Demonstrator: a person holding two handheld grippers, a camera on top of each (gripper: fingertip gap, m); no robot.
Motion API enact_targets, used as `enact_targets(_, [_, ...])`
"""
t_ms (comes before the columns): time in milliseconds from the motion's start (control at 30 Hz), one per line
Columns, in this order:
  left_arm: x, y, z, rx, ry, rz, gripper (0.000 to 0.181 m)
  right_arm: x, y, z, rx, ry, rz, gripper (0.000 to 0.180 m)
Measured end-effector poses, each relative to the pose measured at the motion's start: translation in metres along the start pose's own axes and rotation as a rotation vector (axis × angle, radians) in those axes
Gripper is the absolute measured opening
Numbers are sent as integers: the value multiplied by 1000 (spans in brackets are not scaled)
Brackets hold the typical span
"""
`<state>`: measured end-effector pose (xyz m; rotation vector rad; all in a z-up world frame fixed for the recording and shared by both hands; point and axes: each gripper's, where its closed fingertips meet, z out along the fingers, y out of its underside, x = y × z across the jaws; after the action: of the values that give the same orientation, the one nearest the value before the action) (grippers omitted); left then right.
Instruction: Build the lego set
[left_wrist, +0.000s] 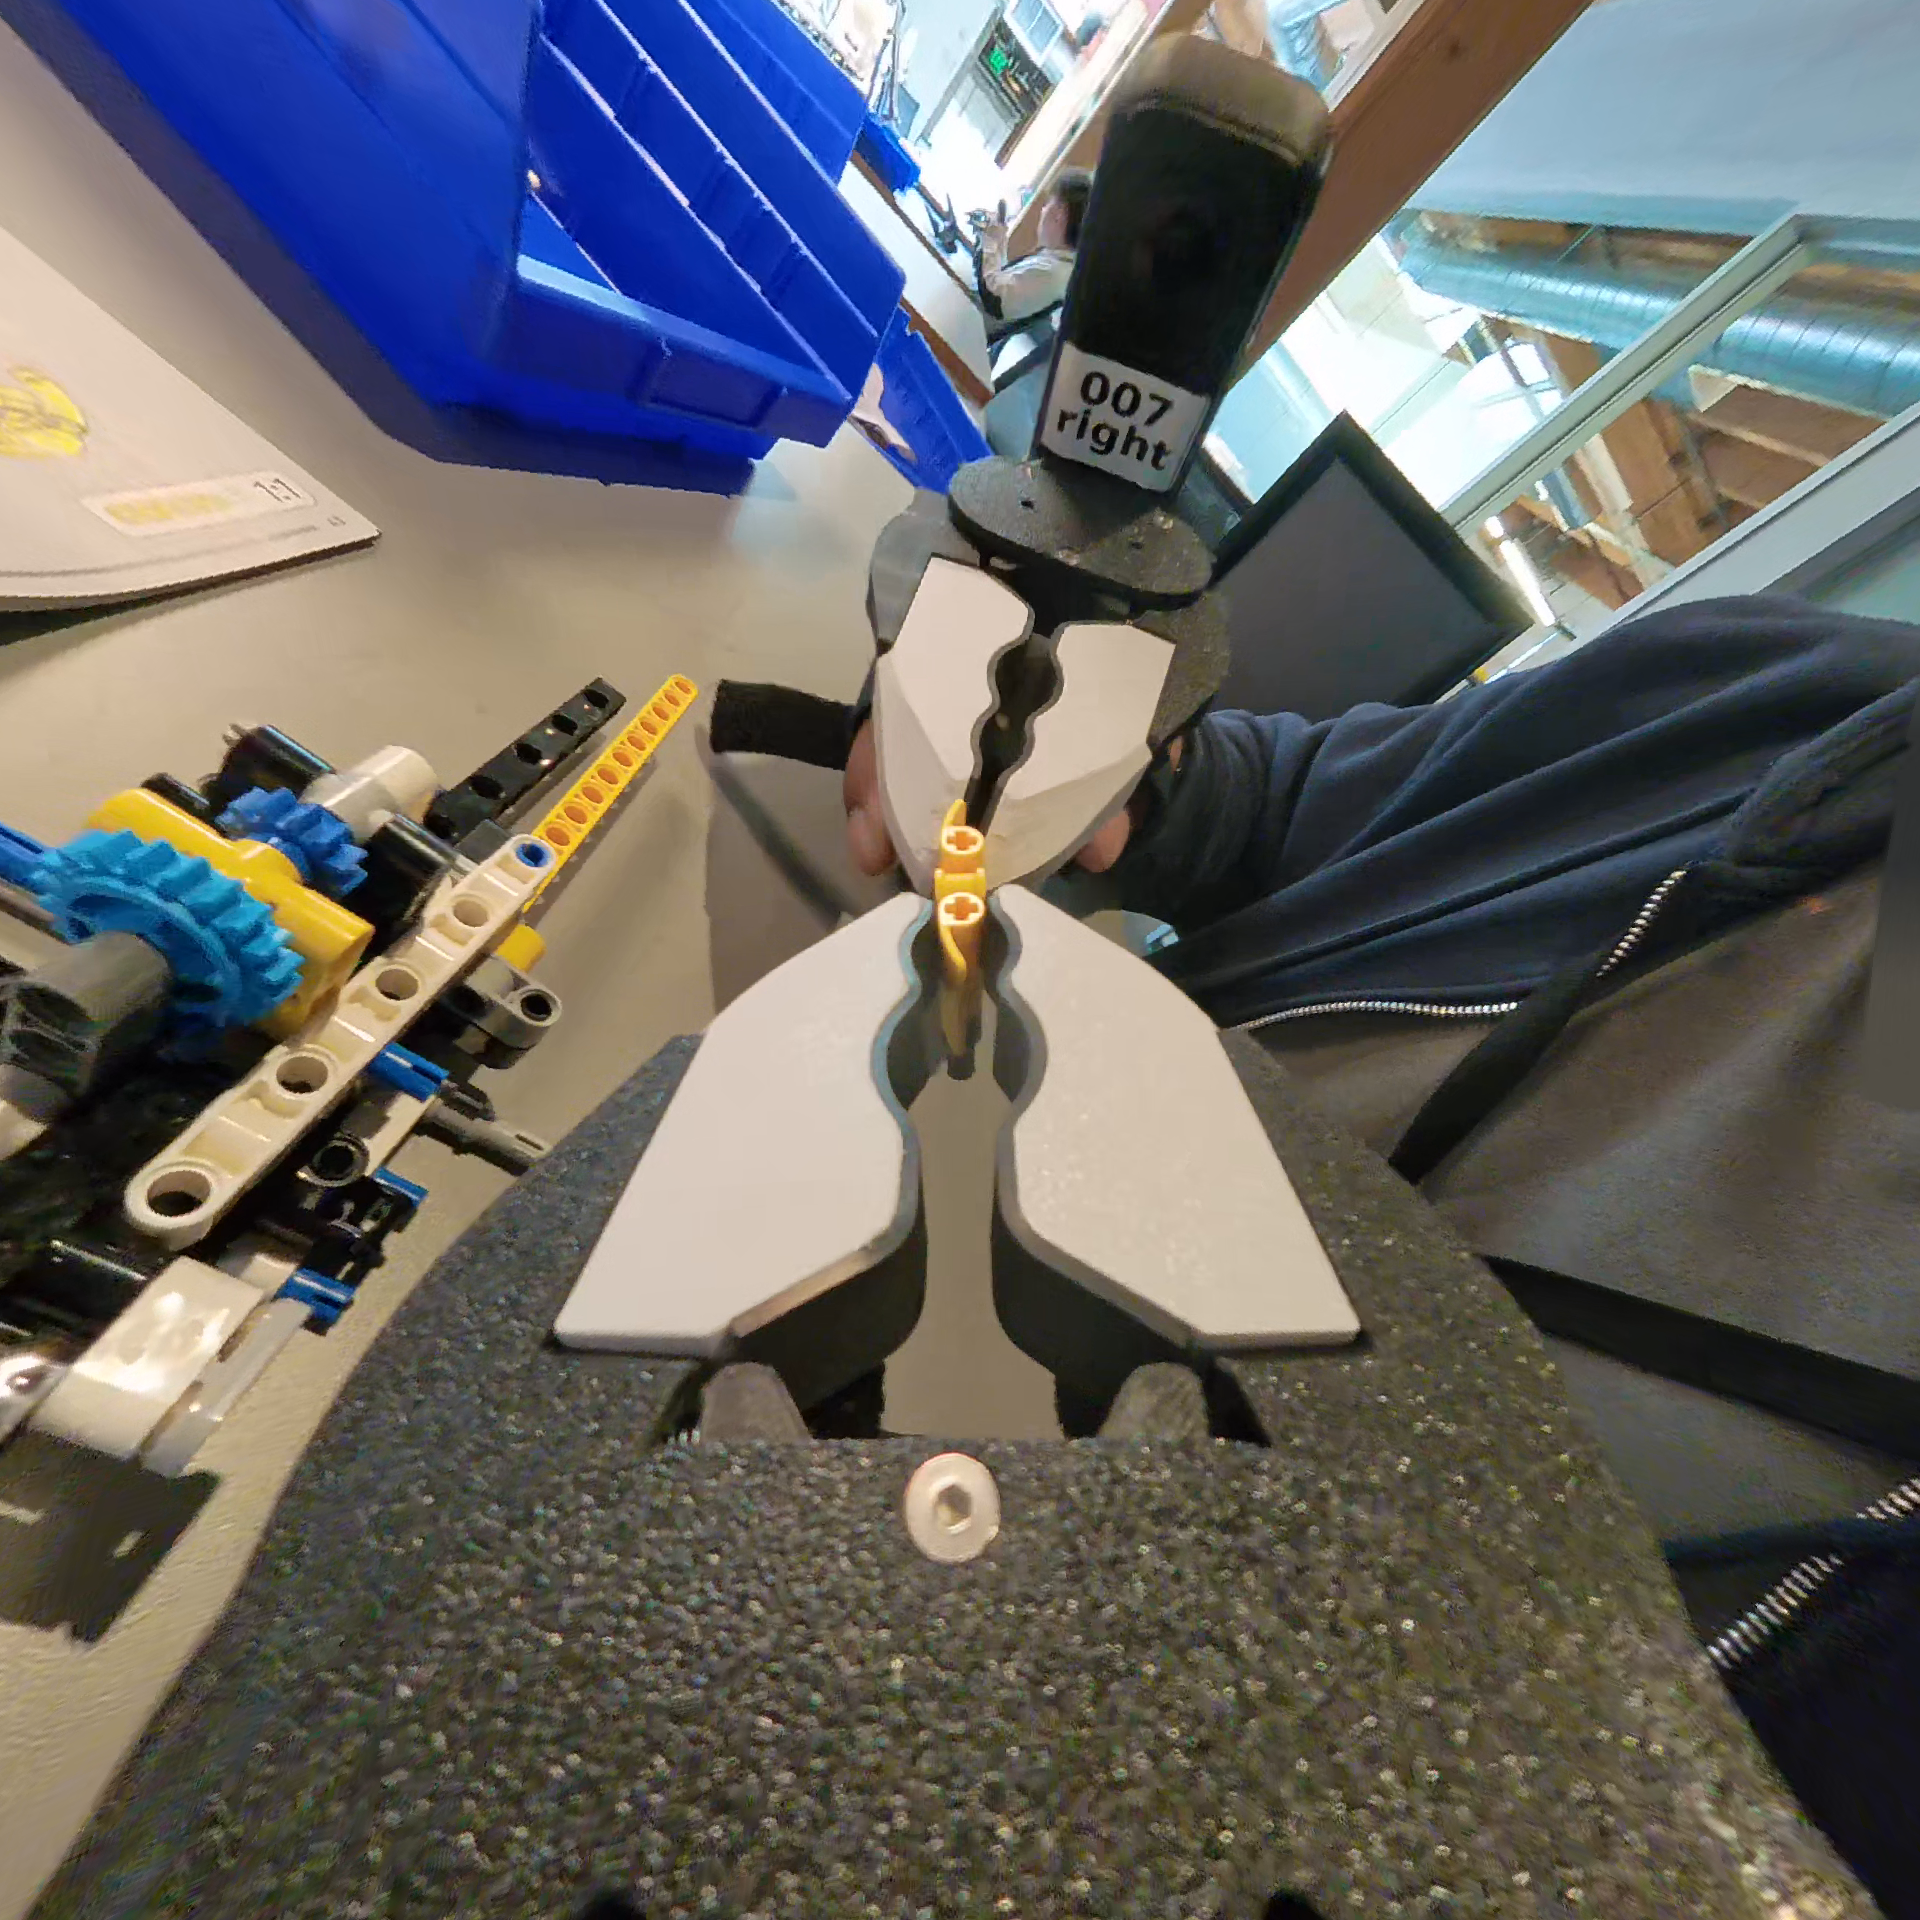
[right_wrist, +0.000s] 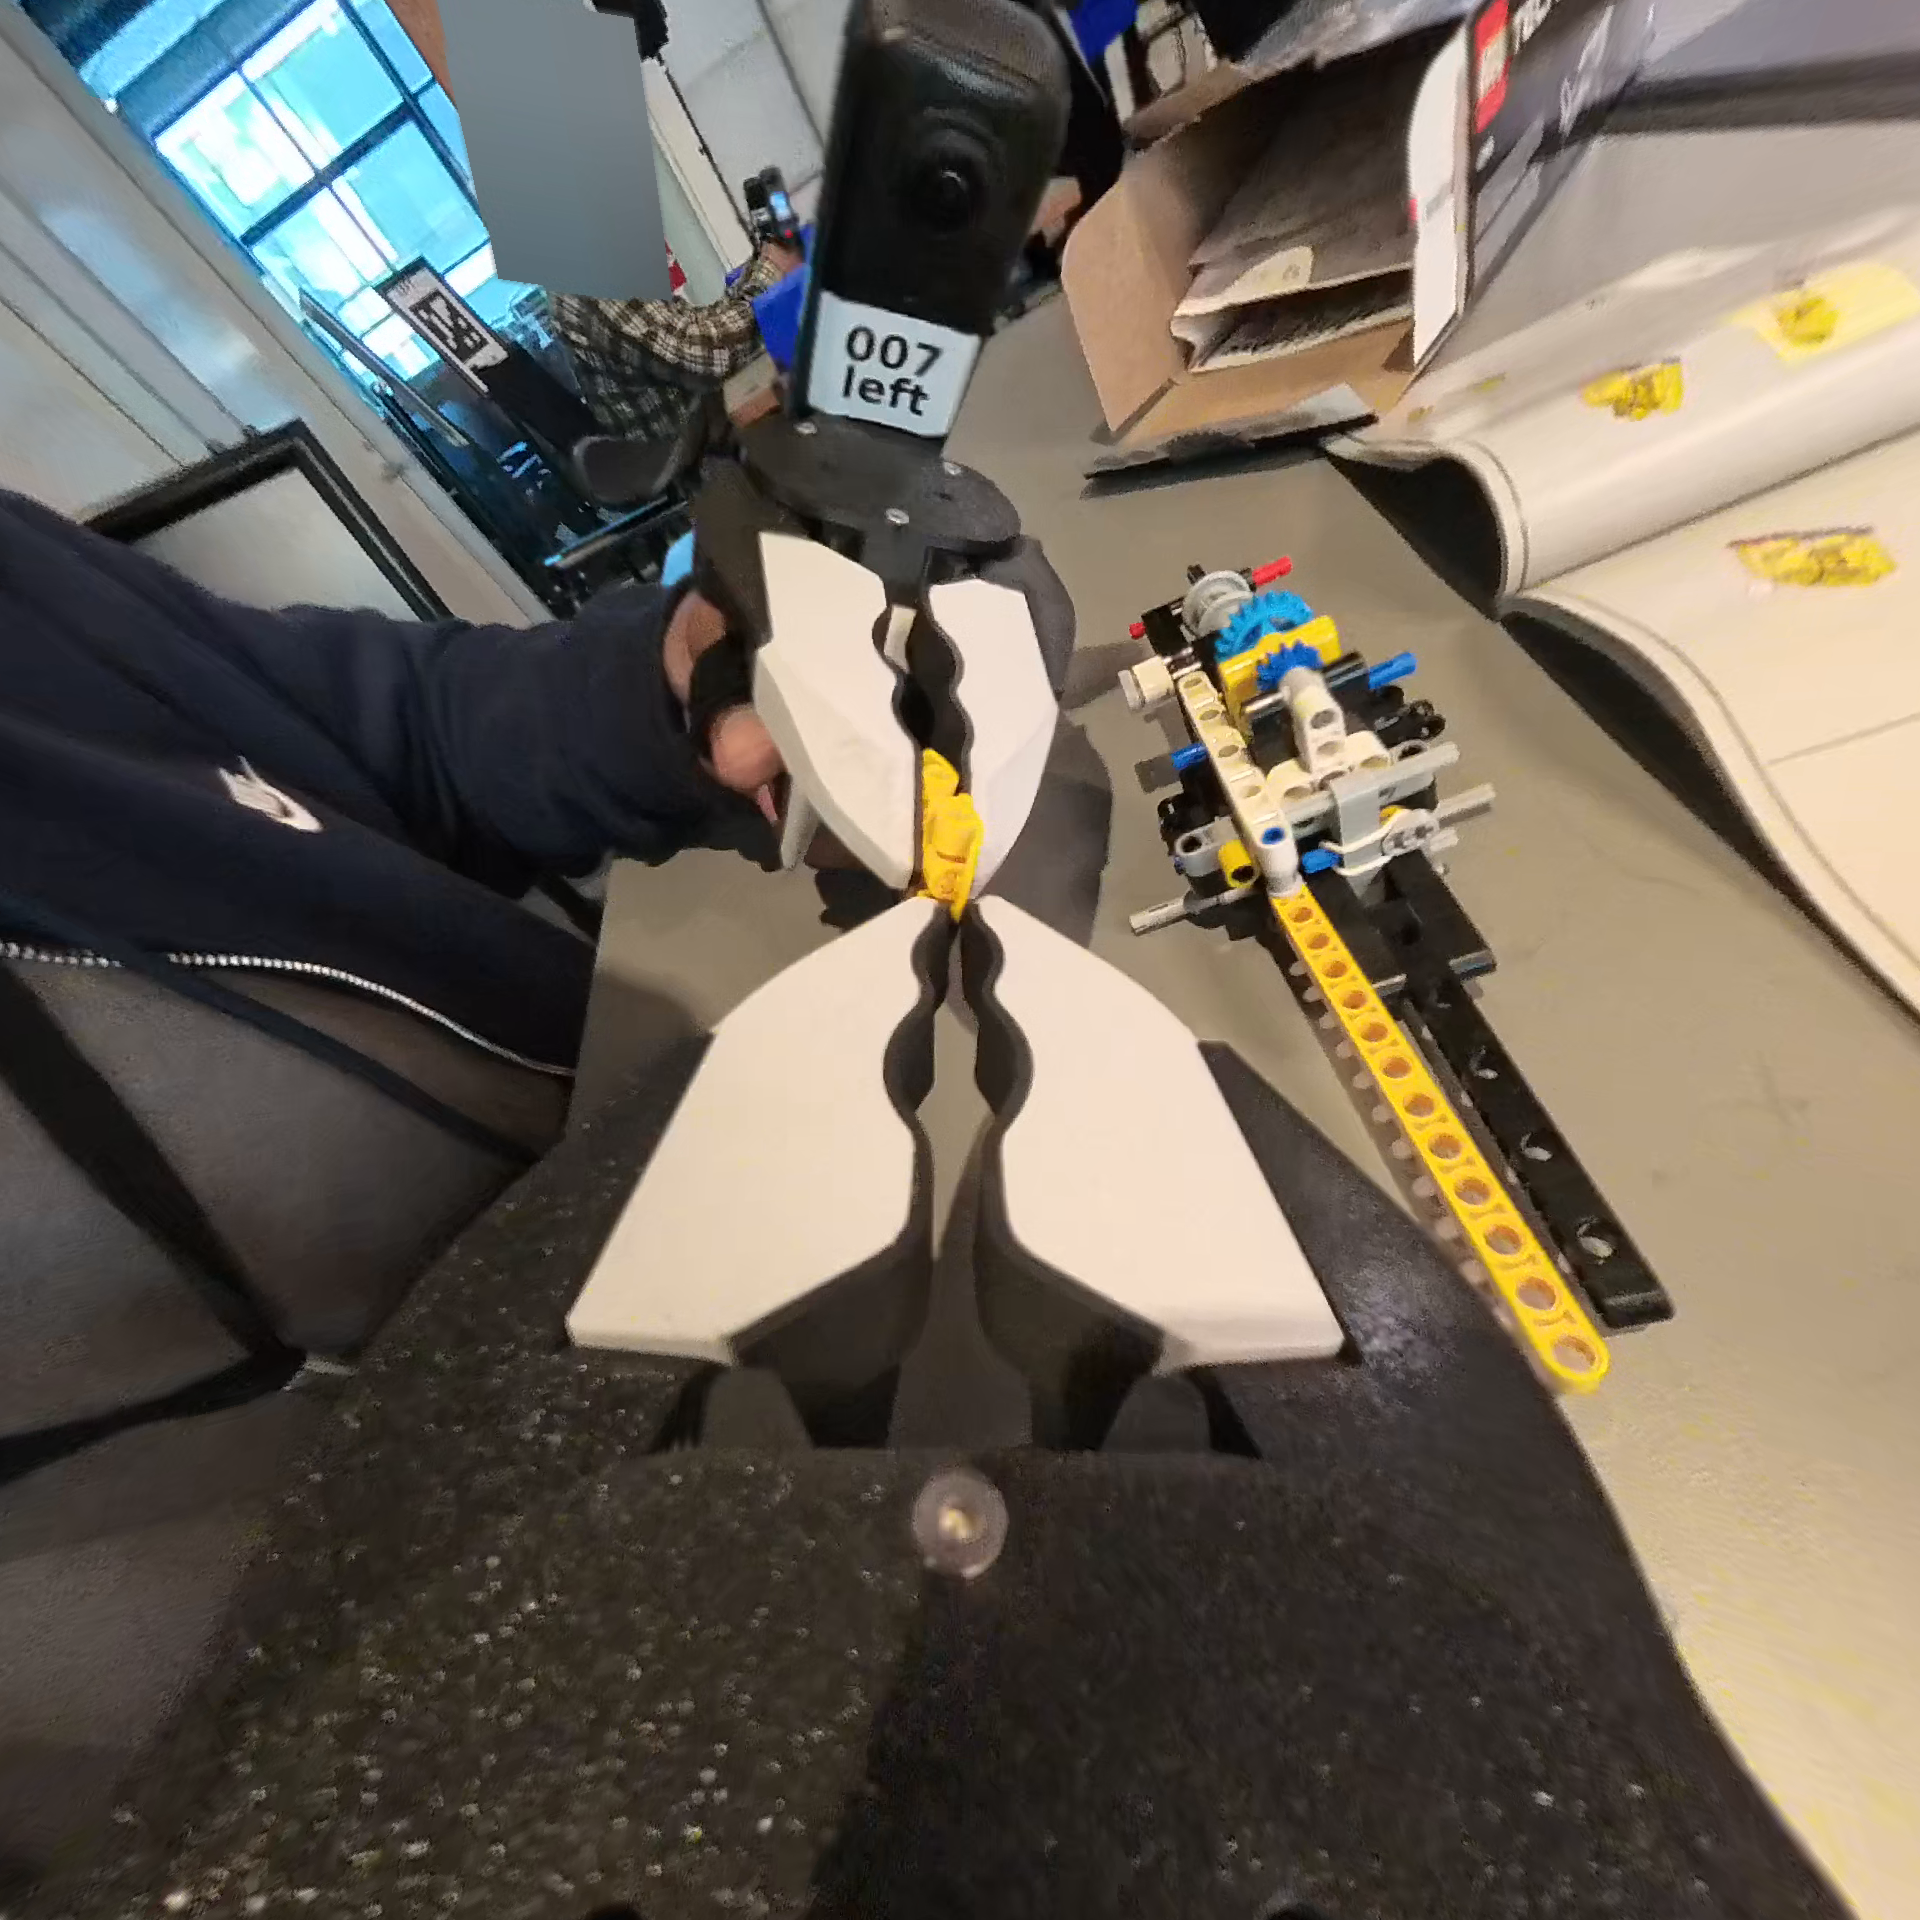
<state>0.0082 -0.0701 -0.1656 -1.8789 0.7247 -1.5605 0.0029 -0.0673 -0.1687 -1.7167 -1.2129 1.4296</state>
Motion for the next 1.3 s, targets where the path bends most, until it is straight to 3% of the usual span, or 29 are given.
enact_targets(167, [4,-2,-1,18,43,-32,7,-4,-3,-1,13,-2,-113,2])
enact_targets(400, [8,-1,0,14,59,-23,7,-3,-6,-4,33,-47,-39,12])
enact_targets(567, [10,2,2,-3,71,-21,7,-8,-7,-4,30,-63,-71,4])
enact_targets(1067, [16,-3,-2,32,160,-125,7,-14,-14,-17,70,89,-697,0])
enact_targets(1200, [14,-5,-2,40,137,-105,7,-5,-26,-27,125,93,-576,0])
enact_targets(1300, [14,0,2,9,100,-31,7,-1,-16,-18,64,67,-460,0])
